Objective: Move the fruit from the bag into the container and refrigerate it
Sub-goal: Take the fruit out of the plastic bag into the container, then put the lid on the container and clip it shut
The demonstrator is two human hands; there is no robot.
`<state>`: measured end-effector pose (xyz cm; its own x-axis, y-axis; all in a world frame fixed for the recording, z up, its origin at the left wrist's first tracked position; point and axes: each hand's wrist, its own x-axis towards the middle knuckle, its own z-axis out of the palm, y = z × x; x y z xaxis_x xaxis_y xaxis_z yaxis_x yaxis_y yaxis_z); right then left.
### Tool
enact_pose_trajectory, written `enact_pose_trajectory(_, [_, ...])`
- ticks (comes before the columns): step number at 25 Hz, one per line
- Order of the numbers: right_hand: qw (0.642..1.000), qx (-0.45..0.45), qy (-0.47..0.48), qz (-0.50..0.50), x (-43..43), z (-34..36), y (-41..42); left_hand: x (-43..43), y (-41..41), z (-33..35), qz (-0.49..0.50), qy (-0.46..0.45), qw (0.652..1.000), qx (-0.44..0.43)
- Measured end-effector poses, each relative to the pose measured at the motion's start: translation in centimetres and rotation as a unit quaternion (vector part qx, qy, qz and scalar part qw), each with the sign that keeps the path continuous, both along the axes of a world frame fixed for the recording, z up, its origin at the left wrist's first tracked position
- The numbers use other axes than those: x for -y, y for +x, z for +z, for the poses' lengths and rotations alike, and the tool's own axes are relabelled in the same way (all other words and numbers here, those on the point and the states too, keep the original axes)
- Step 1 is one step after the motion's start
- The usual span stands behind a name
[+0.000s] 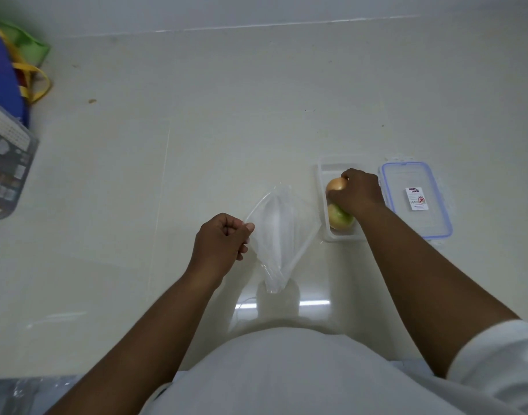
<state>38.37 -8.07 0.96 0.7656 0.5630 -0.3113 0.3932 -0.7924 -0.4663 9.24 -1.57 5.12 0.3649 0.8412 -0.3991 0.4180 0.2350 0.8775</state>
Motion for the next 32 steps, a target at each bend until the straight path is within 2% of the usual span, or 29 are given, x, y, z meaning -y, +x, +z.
enact_pose_trajectory(3, [0.999, 0.011, -0.034, 0.022, 0.0, -0.2, 0.3, 0.0, -0.1, 0.0, 0.001, -0.001, 1.0, -0.003])
enact_pose_trajectory(5, [0.997, 0.057, -0.03, 0.049, 0.6, 0.8, -0.7, 0.0, -0.2, 0.0, 0.006, -0.004, 1.0, 0.0])
enact_pose_trajectory(7, [0.986, 0.131, 0.075, 0.069, 1.8, 2.0, -2.9, -0.1, -0.4, -0.2, 0.012, -0.009, 1.0, 0.006])
enact_pose_trajectory(9, [0.949, 0.181, 0.225, 0.124, 3.6, 2.7, -6.2, -0.1, -0.8, -0.3, 0.017, -0.01, 1.0, 0.006])
enact_pose_trajectory(10, [0.933, 0.165, 0.275, 0.163, 4.4, 2.8, -7.9, -0.1, -0.9, -0.4, 0.021, -0.007, 1.0, 0.004])
enact_pose_trajectory(12, [0.924, 0.059, 0.309, 0.219, 5.6, 2.6, -11.1, -0.1, -1.3, -0.5, 0.039, 0.001, 0.999, -0.001])
enact_pose_trajectory(14, [0.926, -0.03, 0.268, 0.264, 5.9, 2.1, -13.5, -0.1, -1.5, -0.5, 0.057, -0.009, 0.998, 0.005])
enact_pose_trajectory(16, [0.918, -0.046, 0.181, 0.35, 5.6, 1.3, -15.0, 0.0, -2.0, -0.5, 0.041, -0.032, 0.999, 0.008])
enact_pose_trajectory(18, [0.89, 0.003, 0.105, 0.443, 4.7, 0.6, -15.9, 0.3, -2.7, -0.8, -0.01, -0.029, 0.999, -0.028])
enact_pose_trajectory(20, [0.865, 0.042, 0.057, 0.496, 4.1, -0.1, -16.5, 0.4, -3.6, -1.8, -0.02, -0.001, 0.998, -0.065])
enact_pose_trajectory(22, [0.859, 0.046, 0.059, 0.506, 3.9, -0.6, -17.0, 0.3, -4.6, -2.9, 0.018, 0.02, 0.995, -0.1])
enact_pose_trajectory(25, [0.871, 0.088, 0.089, 0.476, 4.5, -1.6, -17.2, 0.5, -6.6, -4.0, 0.042, 0.083, 0.977, -0.19])
enact_pose_trajectory(27, [0.879, 0.126, 0.087, 0.452, 5.1, -2.6, -17.3, 1.5, -7.8, -4.8, -0.016, 0.23, 0.945, -0.23])
enact_pose_trajectory(29, [0.882, 0.133, 0.042, 0.451, 5.6, -3.6, -17.5, 3.1, -8.3, -5.6, -0.127, 0.362, 0.887, -0.258])
enact_pose_trajectory(30, [0.88, 0.131, 0.013, 0.456, 5.8, -4.1, -17.7, 3.8, -8.4, -6.2, -0.191, 0.379, 0.864, -0.271])
enact_pose_trajectory(32, [0.873, 0.133, -0.024, 0.468, 5.8, -4.9, -17.8, 4.8, -8.4, -7.3, -0.286, 0.337, 0.833, -0.332])
